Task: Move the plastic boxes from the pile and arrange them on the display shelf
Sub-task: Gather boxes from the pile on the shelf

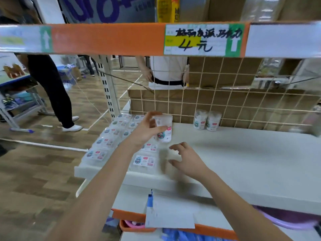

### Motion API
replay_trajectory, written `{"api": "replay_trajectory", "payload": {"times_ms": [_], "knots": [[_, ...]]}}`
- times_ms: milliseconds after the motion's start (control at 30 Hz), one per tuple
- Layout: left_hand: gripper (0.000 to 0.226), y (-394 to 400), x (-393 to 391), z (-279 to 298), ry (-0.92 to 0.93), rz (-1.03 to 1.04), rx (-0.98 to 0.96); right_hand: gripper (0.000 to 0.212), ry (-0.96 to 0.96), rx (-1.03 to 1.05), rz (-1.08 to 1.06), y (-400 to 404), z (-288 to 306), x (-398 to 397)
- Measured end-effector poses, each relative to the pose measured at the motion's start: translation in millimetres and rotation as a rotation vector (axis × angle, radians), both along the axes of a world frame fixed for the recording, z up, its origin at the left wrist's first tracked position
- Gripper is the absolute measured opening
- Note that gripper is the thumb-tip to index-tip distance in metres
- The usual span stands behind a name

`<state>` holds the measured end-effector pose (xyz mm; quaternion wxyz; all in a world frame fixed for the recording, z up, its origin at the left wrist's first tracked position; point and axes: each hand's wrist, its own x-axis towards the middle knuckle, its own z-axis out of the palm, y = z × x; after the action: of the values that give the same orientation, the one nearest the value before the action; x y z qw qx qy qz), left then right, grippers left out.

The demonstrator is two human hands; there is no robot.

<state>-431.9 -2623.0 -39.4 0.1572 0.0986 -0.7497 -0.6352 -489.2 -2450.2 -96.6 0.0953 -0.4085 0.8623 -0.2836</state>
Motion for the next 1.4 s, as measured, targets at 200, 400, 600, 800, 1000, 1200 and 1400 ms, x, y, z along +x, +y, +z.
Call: {"api": "replay_trajectory", "payload": {"times_ms": [200,400,600,800,1000,1200,1400], "knots": [[0.045,31,-66,-9,-0.068,-0.128,-0.065,0.043,0.03,0.149,-0.189,51,9,-57],[0.051,53,-116,-26,-0.078,-0.184,-0.318,0.042,0.042,0.299,-0.272,77,9,-104],[0.051,64,-144,-50,-0.031,-0.085,-0.47,0.038,0.064,0.332,-0.315,82,3,-134],[0.056,68,-153,-59,-0.032,0.014,-0.423,0.036,0.062,0.33,-0.317,79,-1,-148],[0.054,74,-157,-66,-0.003,0.047,-0.504,0.034,0.087,0.314,-0.325,76,-4,-155],[0.056,78,-161,-67,-0.019,0.067,-0.489,0.032,0.076,0.314,-0.29,79,-2,-154],[0.065,77,-156,-63,-0.041,0.025,-0.503,0.032,0.07,0.255,-0.27,88,2,-148]]}}
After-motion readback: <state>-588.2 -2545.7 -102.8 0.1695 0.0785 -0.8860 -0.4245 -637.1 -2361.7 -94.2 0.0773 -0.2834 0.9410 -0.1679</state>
